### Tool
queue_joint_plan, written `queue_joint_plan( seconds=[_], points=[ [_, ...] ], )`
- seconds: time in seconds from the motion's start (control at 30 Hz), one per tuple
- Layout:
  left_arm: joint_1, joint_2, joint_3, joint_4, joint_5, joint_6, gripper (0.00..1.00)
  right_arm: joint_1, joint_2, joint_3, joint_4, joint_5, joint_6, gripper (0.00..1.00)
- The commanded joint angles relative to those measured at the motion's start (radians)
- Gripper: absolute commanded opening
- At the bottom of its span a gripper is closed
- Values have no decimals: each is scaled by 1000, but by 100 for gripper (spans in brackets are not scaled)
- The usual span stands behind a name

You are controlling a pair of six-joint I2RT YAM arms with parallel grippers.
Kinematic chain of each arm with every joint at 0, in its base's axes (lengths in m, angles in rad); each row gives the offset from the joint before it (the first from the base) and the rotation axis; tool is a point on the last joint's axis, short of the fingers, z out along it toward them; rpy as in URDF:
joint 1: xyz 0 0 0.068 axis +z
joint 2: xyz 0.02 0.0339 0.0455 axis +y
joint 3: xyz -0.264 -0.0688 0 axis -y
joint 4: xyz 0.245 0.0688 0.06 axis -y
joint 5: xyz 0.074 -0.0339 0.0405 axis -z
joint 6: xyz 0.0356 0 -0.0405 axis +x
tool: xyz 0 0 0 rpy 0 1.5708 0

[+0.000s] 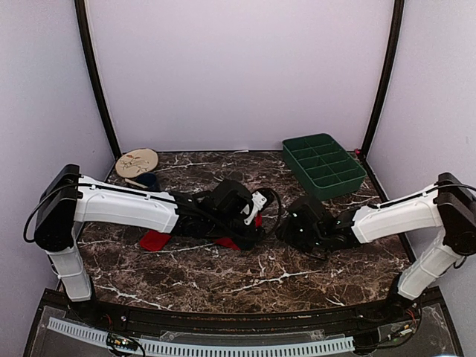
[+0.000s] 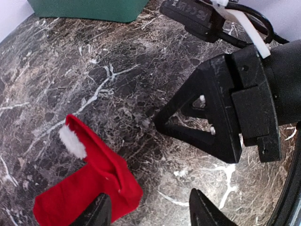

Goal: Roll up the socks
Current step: Adjust the sock at the center of the board.

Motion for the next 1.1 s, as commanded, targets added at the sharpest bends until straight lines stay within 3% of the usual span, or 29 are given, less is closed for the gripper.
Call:
queue_joint_plan(
  seconds=[0.0, 0.3, 0.53, 0.73, 1.07],
  points=[
    [-12, -12, -6, -4, 45, -47, 62, 6, -67, -53, -51, 73, 37, 48],
    [-14, -82, -67, 90, 109, -92, 64, 12, -163, -89, -130, 113, 41, 48],
    [-12, -110, -113, 49, -62, -129, 63, 20, -178, -99, -136, 87, 42, 48],
    [11, -54, -110, -9, -102, -150, 45, 20, -116, -102, -77, 36, 50, 47],
    [46, 6, -114, -12, -31, -168, 32, 28, -38, -119, 54, -34, 83, 48]
  ],
)
